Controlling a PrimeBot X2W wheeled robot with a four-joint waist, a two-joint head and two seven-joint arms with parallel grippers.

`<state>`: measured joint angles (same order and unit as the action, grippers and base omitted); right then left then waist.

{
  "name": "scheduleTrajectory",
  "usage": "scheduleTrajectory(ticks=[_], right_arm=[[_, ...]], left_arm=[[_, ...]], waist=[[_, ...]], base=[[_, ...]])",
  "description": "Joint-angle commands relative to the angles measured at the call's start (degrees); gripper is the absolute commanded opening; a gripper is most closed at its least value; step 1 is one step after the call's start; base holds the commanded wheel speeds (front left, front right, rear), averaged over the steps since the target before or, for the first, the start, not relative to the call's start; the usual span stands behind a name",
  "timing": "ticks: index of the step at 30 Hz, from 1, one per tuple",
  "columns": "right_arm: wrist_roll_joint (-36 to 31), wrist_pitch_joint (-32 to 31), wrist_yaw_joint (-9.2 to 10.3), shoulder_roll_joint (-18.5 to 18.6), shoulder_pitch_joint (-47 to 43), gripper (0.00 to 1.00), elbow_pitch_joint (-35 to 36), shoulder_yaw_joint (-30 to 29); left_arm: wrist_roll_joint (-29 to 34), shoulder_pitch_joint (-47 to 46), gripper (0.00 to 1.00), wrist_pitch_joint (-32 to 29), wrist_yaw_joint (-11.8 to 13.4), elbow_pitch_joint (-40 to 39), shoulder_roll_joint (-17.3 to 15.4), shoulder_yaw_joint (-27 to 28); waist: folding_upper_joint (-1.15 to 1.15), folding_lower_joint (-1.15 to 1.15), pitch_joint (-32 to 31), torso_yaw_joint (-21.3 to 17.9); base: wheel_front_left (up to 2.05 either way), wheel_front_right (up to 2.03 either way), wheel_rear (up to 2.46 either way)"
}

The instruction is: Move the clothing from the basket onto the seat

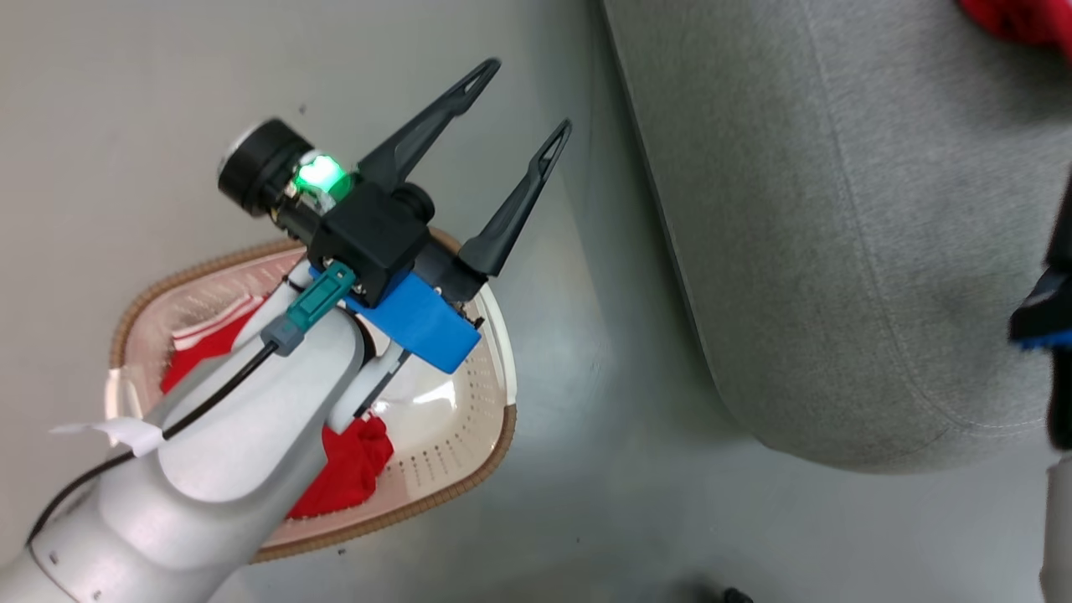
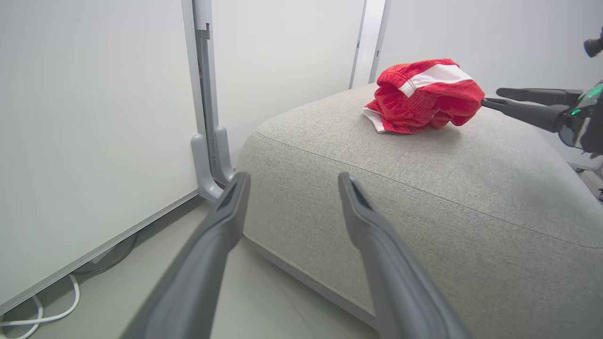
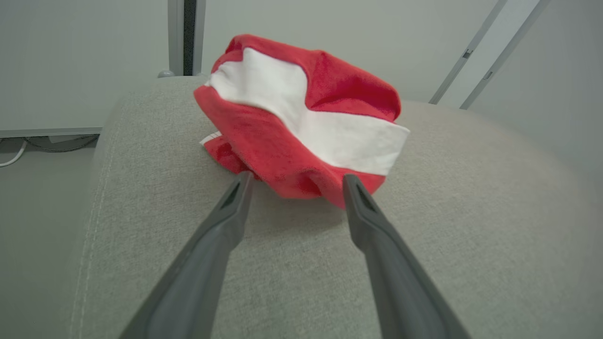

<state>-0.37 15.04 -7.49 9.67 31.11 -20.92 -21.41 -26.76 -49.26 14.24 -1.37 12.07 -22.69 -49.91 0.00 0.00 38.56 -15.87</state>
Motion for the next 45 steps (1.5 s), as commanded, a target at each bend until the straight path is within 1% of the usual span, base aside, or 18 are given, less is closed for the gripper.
scheduleTrajectory(ticks=[1, 5, 7, 11, 16, 24, 34, 40, 45], right_arm=[[0.1, 0.2, -0.01, -0.2, -2.8, 1.00, 1.0, 1.3], [1.5, 0.2, -0.01, -0.8, -7.3, 1.00, 3.7, 4.4], [2.0, 0.2, -0.01, -1.2, -8.3, 1.00, 4.5, 5.1], [2.6, 0.2, -0.01, -2.3, -11.2, 1.00, 7.5, 7.3], [2.2, 0.2, -0.01, -3.2, -13.6, 1.00, 10.6, 10.3], [2.5, 0.2, -0.02, -4.8, -16.2, 1.00, 14.9, 13.8], [1.9, 0.2, -0.01, -6.0, -18.3, 1.00, 17.2, 16.1], [1.5, 0.2, -0.02, -6.5, -20.4, 1.00, 17.7, 16.8], [1.5, 0.2, -0.02, -6.7, -22.8, 1.00, 17.9, 17.1]], left_arm=[[-0.5, 1.6, 1.00, 0.5, 0.4, 0.8, 0.5, 0.5], [-1.1, 5.1, 1.00, 0.9, 0.8, 1.8, 1.4, 2.1], [-1.0, 6.0, 1.00, 1.0, 0.9, 1.6, 1.8, 2.8], [0.0, 10.9, 1.00, 1.0, 1.6, 0.0, 2.9, 7.2], [2.0, 17.2, 1.00, 1.0, 1.5, -1.0, 4.4, 13.2], [5.9, 25.9, 1.00, 1.0, 0.5, -2.1, 7.2, 23.5], [10.3, 33.1, 1.00, 1.0, -1.1, -3.4, 11.0, 35.5], [12.5, 36.8, 1.00, 1.0, -2.2, -3.2, 13.2, 41.0], [14.0, 39.8, 1.00, 1.0, -3.6, -2.8, 14.9, 43.7]], waist=[[0.00, 0.00, -4.3, 0.6], [0.00, 0.00, -8.7, 1.3], [0.00, 0.00, -9.8, 1.6], [0.00, 0.00, -13.5, 3.0], [0.00, 0.00, -17.5, 5.2], [0.00, 0.00, -22.8, 9.0], [0.00, 0.00, -27.4, 13.5], [0.00, 0.00, -30.2, 15.1], [0.00, 0.00, -32.5, 15.8]], base=[[0.00, 0.00, 0.00], [0.00, 0.00, 0.00], [0.00, 0.00, 0.00], [0.00, 0.00, 0.00], [0.00, 0.00, 0.00], [0.00, 0.00, 0.00], [0.00, 0.00, 0.00], [0.00, 0.00, 0.00], [0.00, 0.00, 0.00]])
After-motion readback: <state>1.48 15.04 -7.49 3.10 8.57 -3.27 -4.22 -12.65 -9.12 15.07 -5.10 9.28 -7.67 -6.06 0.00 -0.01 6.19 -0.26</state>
